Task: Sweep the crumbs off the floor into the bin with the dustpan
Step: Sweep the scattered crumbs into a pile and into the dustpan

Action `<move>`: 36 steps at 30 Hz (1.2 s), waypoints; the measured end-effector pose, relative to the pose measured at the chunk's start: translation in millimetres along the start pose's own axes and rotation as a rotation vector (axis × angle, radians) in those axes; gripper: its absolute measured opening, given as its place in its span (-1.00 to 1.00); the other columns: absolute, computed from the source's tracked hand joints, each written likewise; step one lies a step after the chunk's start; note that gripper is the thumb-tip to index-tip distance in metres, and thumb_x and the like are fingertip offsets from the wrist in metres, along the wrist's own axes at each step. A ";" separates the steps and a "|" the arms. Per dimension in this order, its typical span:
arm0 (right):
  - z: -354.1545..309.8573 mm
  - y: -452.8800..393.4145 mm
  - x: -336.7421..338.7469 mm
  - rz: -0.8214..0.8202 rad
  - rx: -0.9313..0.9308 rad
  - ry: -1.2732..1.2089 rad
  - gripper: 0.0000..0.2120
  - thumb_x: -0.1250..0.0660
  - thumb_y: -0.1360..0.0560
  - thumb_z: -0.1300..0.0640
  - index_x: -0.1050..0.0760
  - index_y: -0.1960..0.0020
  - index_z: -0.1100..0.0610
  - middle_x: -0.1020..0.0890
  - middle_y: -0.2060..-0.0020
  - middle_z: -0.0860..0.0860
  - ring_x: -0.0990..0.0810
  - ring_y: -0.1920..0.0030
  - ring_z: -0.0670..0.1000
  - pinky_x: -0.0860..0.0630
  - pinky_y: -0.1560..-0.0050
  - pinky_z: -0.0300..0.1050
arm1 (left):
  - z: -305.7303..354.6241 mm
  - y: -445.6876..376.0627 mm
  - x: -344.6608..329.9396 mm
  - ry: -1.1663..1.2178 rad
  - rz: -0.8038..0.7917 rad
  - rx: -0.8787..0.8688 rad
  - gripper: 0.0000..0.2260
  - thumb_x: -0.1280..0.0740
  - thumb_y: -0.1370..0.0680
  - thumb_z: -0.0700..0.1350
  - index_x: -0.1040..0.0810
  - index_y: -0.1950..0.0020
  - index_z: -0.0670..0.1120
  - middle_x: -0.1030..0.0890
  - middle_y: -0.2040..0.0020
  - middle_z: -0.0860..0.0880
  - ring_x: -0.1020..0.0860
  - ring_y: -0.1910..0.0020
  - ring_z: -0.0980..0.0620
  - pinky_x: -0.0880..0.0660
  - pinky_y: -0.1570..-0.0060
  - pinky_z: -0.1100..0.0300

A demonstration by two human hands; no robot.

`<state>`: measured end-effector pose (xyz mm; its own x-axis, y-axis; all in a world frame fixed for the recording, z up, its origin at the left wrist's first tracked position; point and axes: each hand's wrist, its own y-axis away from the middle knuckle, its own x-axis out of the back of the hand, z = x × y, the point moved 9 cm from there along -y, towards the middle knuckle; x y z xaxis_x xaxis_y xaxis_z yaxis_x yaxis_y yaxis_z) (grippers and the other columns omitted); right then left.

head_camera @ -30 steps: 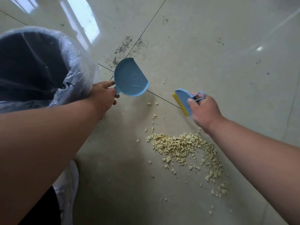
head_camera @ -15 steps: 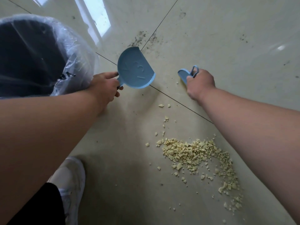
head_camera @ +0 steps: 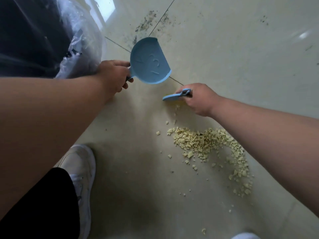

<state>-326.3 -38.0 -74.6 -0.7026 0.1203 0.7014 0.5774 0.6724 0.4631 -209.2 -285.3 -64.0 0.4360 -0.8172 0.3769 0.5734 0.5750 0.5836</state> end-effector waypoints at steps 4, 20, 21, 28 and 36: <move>-4.2 38.5 -20.0 -0.109 0.047 0.076 -0.72 -0.34 -0.57 0.28 -0.70 -0.16 0.04 -0.73 -0.02 0.04 -0.64 -0.08 0.08 -0.52 -0.19 -0.05 | -7.7 13.9 -0.6 -0.063 -0.025 0.018 -0.67 -0.26 -0.55 -0.25 -0.77 -0.06 0.04 -0.67 0.18 -0.10 -0.50 0.38 0.01 -0.34 0.46 0.23; 16.8 106.3 -74.2 0.354 -0.562 -0.920 -0.88 -0.49 -0.36 0.04 -0.68 0.16 0.08 -0.77 0.15 0.06 -0.77 0.06 0.13 -0.70 -0.02 0.25 | -15.0 31.7 -5.3 -0.103 -0.057 0.091 -0.68 -0.28 -0.38 -0.19 -0.80 0.04 -0.08 -0.72 0.22 -0.07 -0.48 0.36 -0.03 -0.33 0.46 0.23; 9.3 108.0 -90.7 0.325 -0.580 -0.968 -0.84 -0.49 -0.36 0.04 -0.69 0.13 0.10 -0.78 0.14 0.07 -0.77 0.07 0.14 -0.69 0.00 0.29 | -16.9 31.6 -5.4 -0.109 -0.068 0.099 -0.68 -0.28 -0.37 -0.17 -0.80 0.04 -0.08 -0.73 0.21 -0.08 -0.48 0.34 -0.04 -0.33 0.45 0.22; -15.3 111.1 -161.3 0.306 -0.670 -1.037 -0.87 -0.48 -0.40 -0.02 -0.69 0.10 0.00 -0.77 0.20 0.03 -0.76 0.15 0.11 -0.70 0.11 0.15 | -32.1 28.6 -10.2 -0.050 -0.080 0.153 -0.71 -0.28 -0.46 -0.20 -0.78 0.00 -0.07 -0.69 0.19 -0.06 -0.46 0.40 0.02 -0.29 0.49 0.24; 58.3 154.7 -125.9 0.524 -0.810 -0.913 -0.82 -0.48 -0.51 0.05 -0.67 0.04 0.17 -0.72 0.22 0.01 -0.65 0.31 -0.02 -0.56 0.26 -0.18 | -41.8 25.7 -10.8 -0.026 -0.091 0.152 -0.69 -0.25 -0.52 -0.25 -0.77 -0.03 -0.05 -0.68 0.19 -0.06 -0.44 0.46 0.06 -0.24 0.50 0.26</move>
<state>-172.8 93.5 -122.8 -0.1637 0.8885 0.4287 0.7232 -0.1874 0.6647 -170.1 -260.0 -83.1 0.3675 -0.8676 0.3350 0.4975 0.4877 0.7174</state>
